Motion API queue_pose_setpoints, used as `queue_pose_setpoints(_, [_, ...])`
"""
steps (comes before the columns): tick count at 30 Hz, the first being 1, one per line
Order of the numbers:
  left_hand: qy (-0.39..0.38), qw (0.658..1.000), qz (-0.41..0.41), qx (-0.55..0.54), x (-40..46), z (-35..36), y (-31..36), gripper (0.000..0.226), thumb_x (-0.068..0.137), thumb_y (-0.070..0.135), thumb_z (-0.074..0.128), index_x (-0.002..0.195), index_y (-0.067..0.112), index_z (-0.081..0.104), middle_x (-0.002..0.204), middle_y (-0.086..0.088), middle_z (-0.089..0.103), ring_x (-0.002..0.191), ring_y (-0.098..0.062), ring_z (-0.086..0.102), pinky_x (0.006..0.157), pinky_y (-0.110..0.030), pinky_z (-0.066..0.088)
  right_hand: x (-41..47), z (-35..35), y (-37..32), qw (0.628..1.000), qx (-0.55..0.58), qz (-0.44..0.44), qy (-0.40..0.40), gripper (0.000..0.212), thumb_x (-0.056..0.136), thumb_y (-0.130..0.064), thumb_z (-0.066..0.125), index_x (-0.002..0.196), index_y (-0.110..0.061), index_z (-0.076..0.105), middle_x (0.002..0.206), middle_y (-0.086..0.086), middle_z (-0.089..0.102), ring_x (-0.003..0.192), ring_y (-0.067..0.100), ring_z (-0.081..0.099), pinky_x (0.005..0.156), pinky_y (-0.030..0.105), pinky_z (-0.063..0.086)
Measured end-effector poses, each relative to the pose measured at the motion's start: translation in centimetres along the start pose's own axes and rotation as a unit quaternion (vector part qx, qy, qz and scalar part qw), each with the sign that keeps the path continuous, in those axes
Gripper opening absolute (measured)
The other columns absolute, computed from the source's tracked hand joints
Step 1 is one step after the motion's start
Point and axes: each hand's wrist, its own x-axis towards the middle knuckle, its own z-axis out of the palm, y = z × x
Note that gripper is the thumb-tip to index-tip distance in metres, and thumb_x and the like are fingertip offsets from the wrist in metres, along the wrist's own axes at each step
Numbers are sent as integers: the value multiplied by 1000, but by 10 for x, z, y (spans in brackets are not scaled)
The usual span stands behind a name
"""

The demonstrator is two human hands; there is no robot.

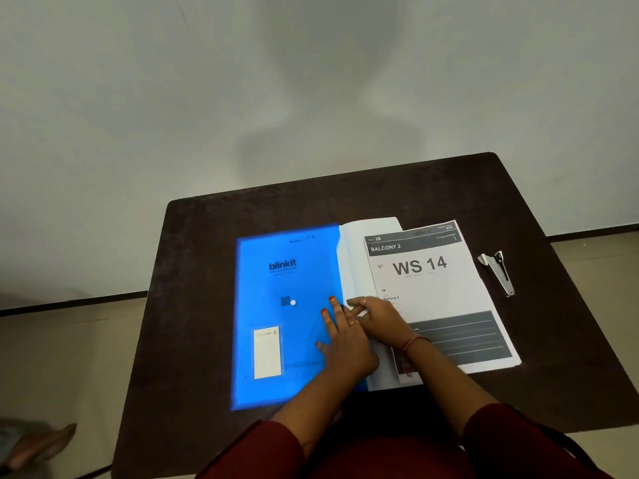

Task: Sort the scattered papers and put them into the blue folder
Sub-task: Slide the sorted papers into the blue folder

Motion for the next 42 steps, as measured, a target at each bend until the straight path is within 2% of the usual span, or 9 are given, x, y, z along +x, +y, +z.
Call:
queue_pose_setpoints(4, [-6, 999, 52, 2, 1, 2, 4, 89, 90, 25, 57, 152, 16, -5, 155, -6, -29, 145, -35, -15, 112, -59, 16, -14, -32, 12, 993, 91, 32, 65, 28, 90, -3, 54, 116, -4, 63, 90, 8, 68, 68, 10, 64, 58, 16, 55])
queue_pose_setpoints(9, [23, 992, 72, -100, 6, 8, 15, 71, 91, 29, 56, 149, 12, 19, 158, -8, 7, 143, -30, 14, 112, -44, 26, -33, -77, 45, 976, 140, 75, 151, 23, 92, -14, 58, 115, -12, 63, 94, 3, 69, 87, 19, 66, 81, 32, 57])
queue_pose_setpoints(15, [33, 944, 15, -329, 24, 9, 20, 52, 90, 15, 56, 138, 7, 41, 131, -8, 53, 118, -22, 52, 97, -27, 40, -49, -118, 93, 964, 58, 116, 232, 28, 91, -12, 60, 118, -11, 63, 117, 7, 60, 103, 20, 59, 97, 33, 48])
queue_pose_setpoints(20, [95, 917, -4, -387, 39, 6, 28, 49, 92, 11, 54, 138, 4, 42, 130, -8, 53, 118, -21, 51, 93, -21, 36, -47, -130, 115, 959, -39, 162, 231, 46, 89, -19, 64, 132, -10, 52, 134, 14, 47, 119, 29, 50, 104, 40, 41])
queue_pose_setpoints(25, [135, 910, 2, -392, 55, 2, 43, 48, 93, 11, 54, 139, 3, 42, 129, -7, 53, 118, -21, 51, 94, -22, 36, -38, -141, 119, 952, -27, 177, 248, 50, 88, -25, 65, 135, -11, 50, 134, 13, 49, 121, 30, 49, 103, 46, 44])
queue_pose_setpoints(29, [153, 915, 8, -372, 64, 4, 50, 36, 91, 15, 55, 126, 5, 55, 123, -3, 56, 112, -24, 57, 97, -34, 46, -30, -149, 118, 947, 30, 171, 270, 42, 87, -21, 66, 126, -9, 57, 112, 14, 62, 98, 26, 60, 94, 42, 51])
queue_pose_setpoints(34, [177, 913, 4, -369, 67, 8, 54, 38, 92, 13, 55, 129, 5, 51, 126, -7, 52, 100, -13, 52, 89, -25, 44, -23, -157, 120, 945, 79, 158, 274, 33, 86, -13, 68, 117, -4, 62, 69, 0, 58, 63, 13, 51, 74, 28, 48])
queue_pose_setpoints(39, [196, 904, -1, -380, 67, 12, 59, 39, 92, 12, 57, 130, 6, 49, 125, -9, 48, 93, -11, 50, 87, -25, 45, -24, -152, 121, 949, 52, 125, 284, 27, 91, -12, 61, 115, -1, 65, 115, 15, 67, 98, 24, 62, 88, 28, 46])
queue_pose_setpoints(42, [214, 894, -2, -393, 69, 10, 61, 34, 91, 14, 60, 123, 7, 53, 115, -8, 47, 80, -7, 49, 75, -17, 43, -26, -145, 125, 947, 44, 119, 296, 29, 92, -15, 60, 117, 0, 64, 116, 17, 66, 105, 29, 61, 91, 34, 47])
